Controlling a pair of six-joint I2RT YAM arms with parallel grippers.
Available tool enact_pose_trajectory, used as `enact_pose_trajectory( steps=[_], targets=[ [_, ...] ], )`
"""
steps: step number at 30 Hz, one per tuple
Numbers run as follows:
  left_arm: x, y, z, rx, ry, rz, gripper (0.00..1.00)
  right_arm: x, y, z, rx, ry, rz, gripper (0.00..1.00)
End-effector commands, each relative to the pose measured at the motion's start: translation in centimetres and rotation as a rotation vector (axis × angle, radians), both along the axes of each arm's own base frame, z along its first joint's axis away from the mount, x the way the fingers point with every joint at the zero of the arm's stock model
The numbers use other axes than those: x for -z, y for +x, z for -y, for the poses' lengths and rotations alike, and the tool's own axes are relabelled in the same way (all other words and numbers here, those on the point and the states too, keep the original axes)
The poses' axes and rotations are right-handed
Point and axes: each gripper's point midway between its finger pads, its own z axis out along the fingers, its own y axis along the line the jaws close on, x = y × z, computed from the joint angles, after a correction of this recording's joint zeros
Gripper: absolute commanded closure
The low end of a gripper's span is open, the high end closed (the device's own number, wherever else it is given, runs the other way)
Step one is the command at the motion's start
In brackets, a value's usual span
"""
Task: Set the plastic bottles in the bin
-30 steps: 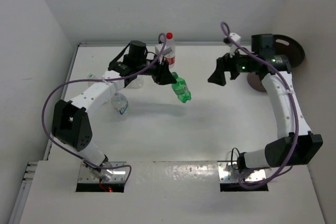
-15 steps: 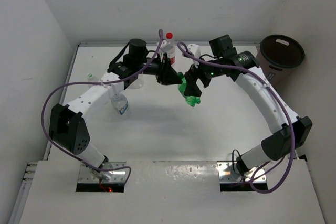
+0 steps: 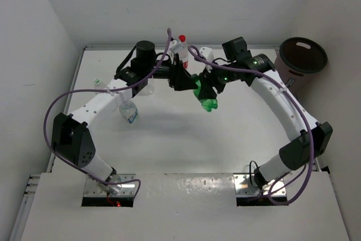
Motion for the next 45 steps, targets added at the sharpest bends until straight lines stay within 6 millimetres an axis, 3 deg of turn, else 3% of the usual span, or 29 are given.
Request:
enact_pose_trajectory(
  steps=[1,2,3,4,5,7,8,9,11,13,15,16,18,21,24,26,31,34,37,41,45],
  targets=[
    [-3.3,0.3,-1.2,-0.053,-0.047,0.042,0.22,-3.1,2.4,0.9,0.059,0.061,0.101,0.80],
    [-3.4,1.5,-2.3,-0.099,-0.039,0.049,0.18,-3.2,3.7,3.0,0.140,0.069,0.089,0.80],
    [-3.7,2.6,-3.1,-0.150,-0.034,0.054,0.17,-4.0,4.6,3.9,0.178,0.087,0.118,0.80],
    [-3.9,3.5,-4.0,-0.187,-0.024,0.055,0.00,-4.5,5.7,6.0,0.255,0.098,0.120,0.82],
    [-5.2,5.2,-5.7,-0.250,-0.028,0.100,0.00,-5.4,6.4,7.3,0.304,0.111,0.137,0.82],
    [-6.2,7.0,-7.9,-0.343,0.001,0.137,0.00,-7.2,9.1,12.7,0.459,0.132,0.206,0.82],
    [-7.9,8.0,-8.9,-0.387,0.004,0.186,0.00,-8.7,10.0,14.1,0.501,0.144,0.254,0.82],
    [-8.4,9.6,-10.8,-0.475,0.031,0.221,0.00,-9.9,11.8,19.1,0.621,0.134,0.304,0.83],
    [-8.9,10.9,-12.2,-0.530,0.057,0.241,0.00,-12.2,13.5,22.7,0.741,0.136,0.374,0.84],
    [-9.2,11.3,-13.1,-0.547,0.068,0.264,0.00,-15.4,15.0,29.6,0.920,0.149,0.494,0.84],
    [-8.6,11.6,-13.6,-0.558,0.076,0.253,0.00,-15.3,15.3,34.0,1.089,0.198,0.485,0.84],
    [-8.3,11.5,-13.5,-0.549,0.077,0.244,0.00,-17.7,16.0,35.5,1.117,0.228,0.596,0.84],
    [-6.7,11.5,-13.5,-0.546,0.093,0.212,0.00,-18.6,15.9,39.3,1.253,0.234,0.663,0.86],
    [-6.1,11.4,-13.9,-0.576,0.107,0.204,0.00,-18.4,16.4,42.2,1.346,0.182,0.720,0.87],
    [-5.6,12.3,-15.8,-0.648,0.127,0.194,0.00,-16.7,17.5,43.8,1.400,0.149,0.697,0.87],
    [-5.6,12.4,-16.7,-0.674,0.137,0.208,0.00,-15.5,18.2,44.1,1.412,0.142,0.675,0.81],
    [-4.9,13.0,-19.7,-0.774,0.244,0.260,0.00,-12.5,19.2,45.4,1.470,0.113,0.613,0.51],
    [-3.9,13.5,-21.0,-0.818,0.322,0.291,0.00,-11.5,19.2,46.3,1.516,0.101,0.597,0.40],
    [-2.1,14.4,-21.5,-0.861,0.408,0.254,0.00,-12.0,19.2,45.7,1.508,0.124,0.600,0.24],
    [0.1,14.7,-22.1,-0.889,0.470,0.220,0.00,-13.2,18.4,44.1,1.459,0.160,0.602,0.20],
    [2.9,14.5,-22.1,-0.885,0.503,0.186,0.00,-14.6,17.3,41.2,1.372,0.236,0.591,0.19]
  ],
)
